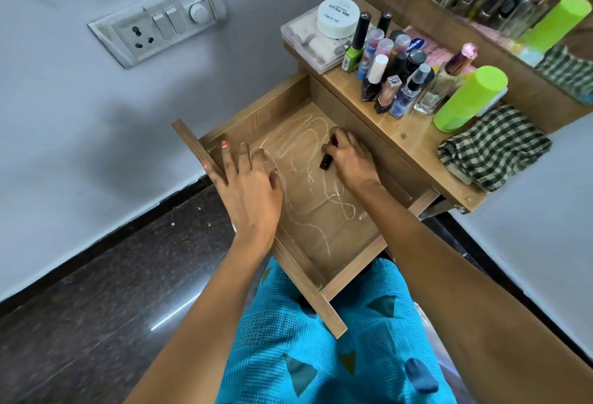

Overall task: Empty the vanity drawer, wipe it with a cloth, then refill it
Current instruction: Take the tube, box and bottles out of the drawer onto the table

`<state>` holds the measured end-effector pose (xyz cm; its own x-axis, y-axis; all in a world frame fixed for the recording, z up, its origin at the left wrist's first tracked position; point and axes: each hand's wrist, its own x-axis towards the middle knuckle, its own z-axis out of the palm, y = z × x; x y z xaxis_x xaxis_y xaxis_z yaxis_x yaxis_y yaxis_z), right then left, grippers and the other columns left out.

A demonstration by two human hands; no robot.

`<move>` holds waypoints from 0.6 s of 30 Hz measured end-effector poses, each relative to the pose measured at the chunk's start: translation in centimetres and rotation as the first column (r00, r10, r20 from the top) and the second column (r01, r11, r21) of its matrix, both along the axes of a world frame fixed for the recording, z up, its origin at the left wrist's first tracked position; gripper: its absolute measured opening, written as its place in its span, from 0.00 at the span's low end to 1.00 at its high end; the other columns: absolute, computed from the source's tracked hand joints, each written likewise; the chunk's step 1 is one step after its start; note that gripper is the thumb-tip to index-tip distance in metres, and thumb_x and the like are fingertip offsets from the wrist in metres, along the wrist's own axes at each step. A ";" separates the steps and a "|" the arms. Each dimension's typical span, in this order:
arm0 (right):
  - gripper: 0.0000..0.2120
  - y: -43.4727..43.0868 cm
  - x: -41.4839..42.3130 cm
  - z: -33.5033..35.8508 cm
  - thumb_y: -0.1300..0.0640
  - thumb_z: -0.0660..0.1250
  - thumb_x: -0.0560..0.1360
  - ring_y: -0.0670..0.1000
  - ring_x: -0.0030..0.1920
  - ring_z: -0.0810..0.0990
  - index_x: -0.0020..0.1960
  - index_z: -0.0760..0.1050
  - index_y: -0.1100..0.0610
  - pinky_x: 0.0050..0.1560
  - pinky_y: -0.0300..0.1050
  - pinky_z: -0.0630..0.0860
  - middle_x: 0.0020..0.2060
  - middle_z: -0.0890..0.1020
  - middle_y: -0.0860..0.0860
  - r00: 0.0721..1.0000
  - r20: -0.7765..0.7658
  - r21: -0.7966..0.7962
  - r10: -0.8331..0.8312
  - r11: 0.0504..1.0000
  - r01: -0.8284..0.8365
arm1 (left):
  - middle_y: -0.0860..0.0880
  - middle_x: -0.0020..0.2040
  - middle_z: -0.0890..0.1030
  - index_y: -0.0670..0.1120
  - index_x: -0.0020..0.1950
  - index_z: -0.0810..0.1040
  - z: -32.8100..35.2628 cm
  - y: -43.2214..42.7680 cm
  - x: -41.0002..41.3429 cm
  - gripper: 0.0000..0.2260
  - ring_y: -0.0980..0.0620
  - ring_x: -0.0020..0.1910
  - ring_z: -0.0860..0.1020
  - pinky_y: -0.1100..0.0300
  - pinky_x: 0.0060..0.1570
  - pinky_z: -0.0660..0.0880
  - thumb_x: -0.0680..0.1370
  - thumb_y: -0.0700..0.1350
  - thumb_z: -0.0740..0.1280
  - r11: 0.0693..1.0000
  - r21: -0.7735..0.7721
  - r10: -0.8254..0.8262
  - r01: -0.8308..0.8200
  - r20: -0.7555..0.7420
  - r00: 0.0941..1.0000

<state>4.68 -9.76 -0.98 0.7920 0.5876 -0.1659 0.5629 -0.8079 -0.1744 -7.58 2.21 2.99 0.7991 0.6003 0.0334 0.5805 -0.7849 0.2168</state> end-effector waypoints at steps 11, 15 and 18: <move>0.13 -0.5 -1.1 0.3 0.63 0.60 0.77 0.55 0.60 0.71 0.60 0.75 0.60 0.55 0.49 0.70 0.58 0.76 0.54 0.985 -0.029 0.303 -0.173 0.937 0.173 | 0.44 0.76 0.51 0.44 0.73 0.59 -0.4 0.0 0.0 0.24 0.45 0.76 0.45 0.45 0.72 0.39 0.79 0.51 0.57 0.995 -0.037 0.086 -0.087 -0.044 0.995; 0.12 -0.5 -2.6 1.7 0.61 0.63 0.76 0.56 0.57 0.75 0.59 0.76 0.60 0.51 0.48 0.72 0.55 0.79 0.55 0.964 -0.044 0.493 -0.260 0.834 0.248 | 0.44 0.77 0.48 0.43 0.75 0.53 -0.4 -0.1 -0.3 0.27 0.45 0.76 0.43 0.50 0.73 0.39 0.79 0.52 0.56 0.994 -0.035 0.104 -0.105 -0.030 0.994; 0.13 -1.0 -3.7 3.4 0.60 0.66 0.75 0.56 0.53 0.77 0.58 0.76 0.61 0.52 0.51 0.75 0.52 0.80 0.55 0.942 -0.043 0.604 -0.333 0.742 0.290 | 0.43 0.77 0.47 0.41 0.75 0.49 -0.5 -0.2 -0.5 0.29 0.46 0.76 0.43 0.52 0.73 0.40 0.79 0.52 0.56 0.989 -0.057 0.135 -0.135 -0.005 0.991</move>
<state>0.93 -10.73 2.46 0.9446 0.2685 0.1888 0.3251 -0.6857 -0.6512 -8.10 2.05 2.50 0.7107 0.7035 -0.0054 0.6806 -0.6857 0.2581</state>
